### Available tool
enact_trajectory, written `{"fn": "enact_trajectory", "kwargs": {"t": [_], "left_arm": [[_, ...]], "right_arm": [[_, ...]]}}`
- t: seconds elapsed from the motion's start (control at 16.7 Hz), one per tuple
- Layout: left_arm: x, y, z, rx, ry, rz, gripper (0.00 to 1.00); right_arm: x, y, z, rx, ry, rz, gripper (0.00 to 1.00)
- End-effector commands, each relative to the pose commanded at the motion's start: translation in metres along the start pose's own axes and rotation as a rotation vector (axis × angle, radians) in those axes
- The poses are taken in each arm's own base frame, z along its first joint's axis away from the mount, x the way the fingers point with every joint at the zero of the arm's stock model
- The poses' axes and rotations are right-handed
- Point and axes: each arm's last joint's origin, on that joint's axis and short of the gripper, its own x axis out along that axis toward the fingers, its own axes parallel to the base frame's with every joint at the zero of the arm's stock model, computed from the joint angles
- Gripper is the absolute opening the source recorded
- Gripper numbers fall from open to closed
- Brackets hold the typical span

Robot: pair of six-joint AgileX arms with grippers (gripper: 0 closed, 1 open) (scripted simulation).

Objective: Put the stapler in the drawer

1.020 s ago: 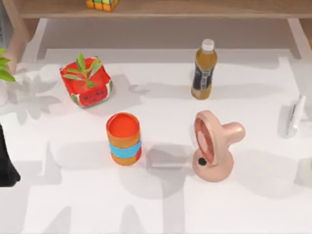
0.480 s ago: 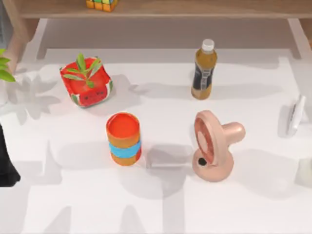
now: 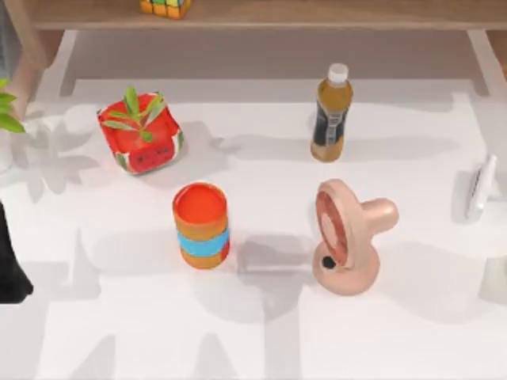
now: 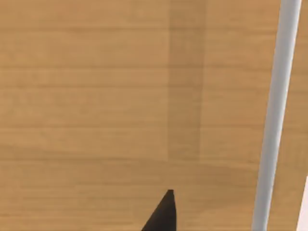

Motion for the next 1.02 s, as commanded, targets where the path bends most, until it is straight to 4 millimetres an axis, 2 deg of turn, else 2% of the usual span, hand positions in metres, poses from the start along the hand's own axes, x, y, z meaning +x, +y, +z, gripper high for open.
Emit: {"fn": "enact_trajectory", "kwargs": {"t": [0.06, 0.12, 0.66, 0.9, 1.02], "left_arm": [[0.000, 0.000, 0.000, 0.000, 0.000, 0.000, 1.00], [0.000, 0.000, 0.000, 0.000, 0.000, 0.000, 1.00], [0.000, 0.000, 0.000, 0.000, 0.000, 0.000, 1.00], [0.000, 0.000, 0.000, 0.000, 0.000, 0.000, 1.00], [0.000, 0.000, 0.000, 0.000, 0.000, 0.000, 1.00]], "right_arm": [[0.000, 0.000, 0.000, 0.000, 0.000, 0.000, 0.98], [0.000, 0.000, 0.000, 0.000, 0.000, 0.000, 1.00], [-0.001, 0.000, 0.000, -0.001, -0.001, -0.001, 1.00], [-0.017, 0.000, 0.000, 0.000, -0.002, 0.000, 1.00], [-0.020, 0.000, 0.000, 0.000, -0.001, -0.001, 1.00]]}}
